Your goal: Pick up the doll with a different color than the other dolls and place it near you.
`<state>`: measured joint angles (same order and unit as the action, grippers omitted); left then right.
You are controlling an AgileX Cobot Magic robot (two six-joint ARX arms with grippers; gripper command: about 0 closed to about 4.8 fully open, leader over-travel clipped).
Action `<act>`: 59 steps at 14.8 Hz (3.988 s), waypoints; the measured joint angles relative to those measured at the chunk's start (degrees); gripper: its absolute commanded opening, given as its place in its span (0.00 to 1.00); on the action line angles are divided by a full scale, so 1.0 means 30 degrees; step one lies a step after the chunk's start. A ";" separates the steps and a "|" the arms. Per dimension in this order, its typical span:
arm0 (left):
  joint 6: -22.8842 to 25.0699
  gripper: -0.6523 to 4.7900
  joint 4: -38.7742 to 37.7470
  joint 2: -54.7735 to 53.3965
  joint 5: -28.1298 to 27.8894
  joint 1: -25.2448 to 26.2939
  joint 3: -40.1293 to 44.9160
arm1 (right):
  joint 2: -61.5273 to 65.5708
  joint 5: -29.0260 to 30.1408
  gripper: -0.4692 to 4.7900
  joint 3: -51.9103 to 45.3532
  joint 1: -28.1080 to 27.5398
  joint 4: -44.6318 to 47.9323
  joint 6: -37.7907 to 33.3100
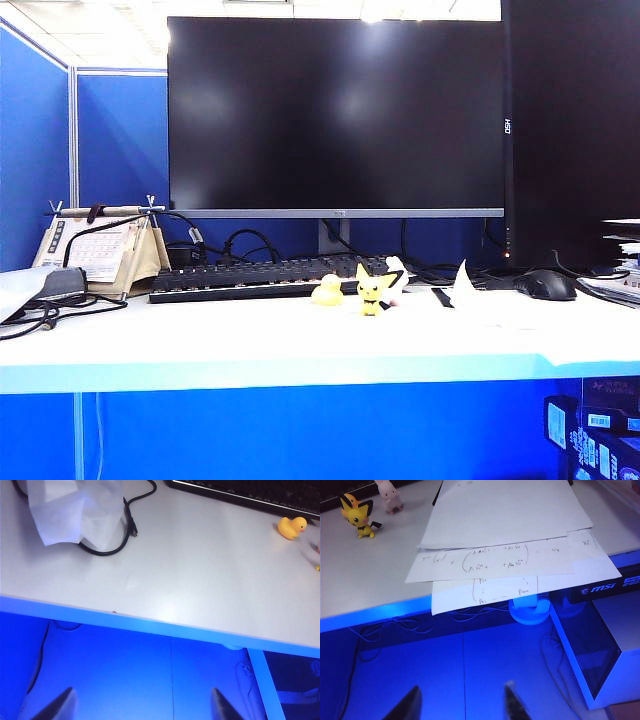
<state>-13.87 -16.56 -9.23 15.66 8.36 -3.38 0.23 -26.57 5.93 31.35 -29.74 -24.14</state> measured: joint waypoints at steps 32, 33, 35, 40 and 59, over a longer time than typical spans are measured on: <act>0.0000 0.76 0.0000 0.0058 -0.0007 0.0000 0.0000 | 3.1962 2.2003 0.83 1.9744 -1.3741 1.5103 0.2557; 0.0000 0.76 0.0000 0.0058 0.0000 0.0000 0.0000 | 3.3339 2.4101 0.83 2.0837 -1.3537 1.5234 0.2565; 0.0000 0.76 0.0000 0.0058 0.0000 0.0000 0.0007 | 3.4876 2.4793 0.83 2.1821 -1.3063 1.5263 0.2630; 0.0000 0.76 0.0000 0.0066 0.0000 0.0000 0.0000 | 3.7769 2.4574 0.83 2.3802 -1.1613 1.5103 0.2601; 0.0000 0.76 0.0000 0.0080 0.0000 0.0007 0.0000 | 4.4333 1.9649 0.77 3.0541 -0.7767 1.2677 0.2565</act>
<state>-13.87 -16.56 -8.99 15.66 8.38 -3.38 133.23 32.38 97.56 8.05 8.29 -16.45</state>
